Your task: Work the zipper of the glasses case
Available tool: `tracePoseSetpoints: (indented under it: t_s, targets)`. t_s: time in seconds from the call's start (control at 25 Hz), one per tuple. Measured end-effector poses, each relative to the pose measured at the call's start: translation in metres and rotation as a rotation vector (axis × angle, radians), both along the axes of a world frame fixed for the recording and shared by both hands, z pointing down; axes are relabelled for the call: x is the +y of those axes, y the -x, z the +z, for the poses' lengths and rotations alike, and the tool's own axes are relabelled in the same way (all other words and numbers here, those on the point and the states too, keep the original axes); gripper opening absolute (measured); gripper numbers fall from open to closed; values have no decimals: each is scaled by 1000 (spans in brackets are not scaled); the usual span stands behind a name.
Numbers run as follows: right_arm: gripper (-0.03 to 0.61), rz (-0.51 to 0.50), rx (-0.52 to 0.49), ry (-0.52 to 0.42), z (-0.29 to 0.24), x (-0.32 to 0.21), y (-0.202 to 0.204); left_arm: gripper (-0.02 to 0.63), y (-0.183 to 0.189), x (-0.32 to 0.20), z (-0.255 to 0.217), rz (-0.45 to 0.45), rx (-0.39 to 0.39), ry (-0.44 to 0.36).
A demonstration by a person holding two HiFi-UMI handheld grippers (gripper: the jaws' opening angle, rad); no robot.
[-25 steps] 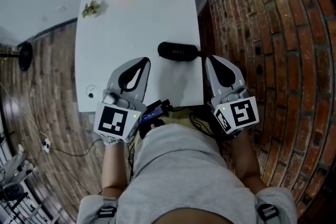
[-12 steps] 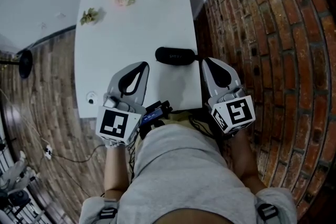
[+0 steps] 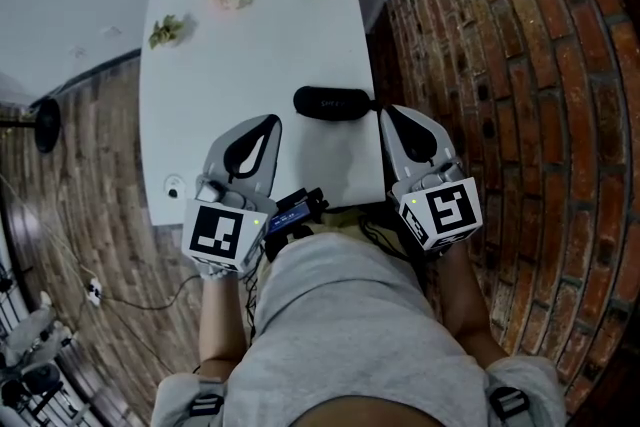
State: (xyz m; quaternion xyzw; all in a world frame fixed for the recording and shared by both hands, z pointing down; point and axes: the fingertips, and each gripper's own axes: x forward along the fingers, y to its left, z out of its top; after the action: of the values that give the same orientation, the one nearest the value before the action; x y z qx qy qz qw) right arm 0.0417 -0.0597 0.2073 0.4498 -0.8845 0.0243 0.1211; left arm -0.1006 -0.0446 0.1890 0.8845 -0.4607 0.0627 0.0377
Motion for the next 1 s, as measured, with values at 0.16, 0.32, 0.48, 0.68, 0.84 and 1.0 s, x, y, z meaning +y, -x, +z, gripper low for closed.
tracePoseSetpoints:
  t_s: [0.16, 0.32, 0.48, 0.68, 0.84, 1.0]
  targets:
    - [2, 5, 14, -3, 2, 2, 0, 12, 0, 1, 2, 1, 2, 6]
    - [2, 5, 1, 4, 2, 5, 0, 12, 2, 0, 4, -7, -1, 8]
    - [2, 11, -2, 3, 1, 7, -2, 12, 2, 1, 5, -5, -2, 10]
    - [2, 23, 4, 2, 0, 8, -4, 12, 3, 1, 3, -6, 2, 11]
    - [2, 29, 11, 6, 0, 10, -4, 12, 4, 2, 3, -7, 1, 10]
    - [2, 35, 12, 8, 0, 12, -5, 12, 4, 3, 2, -4, 2, 7]
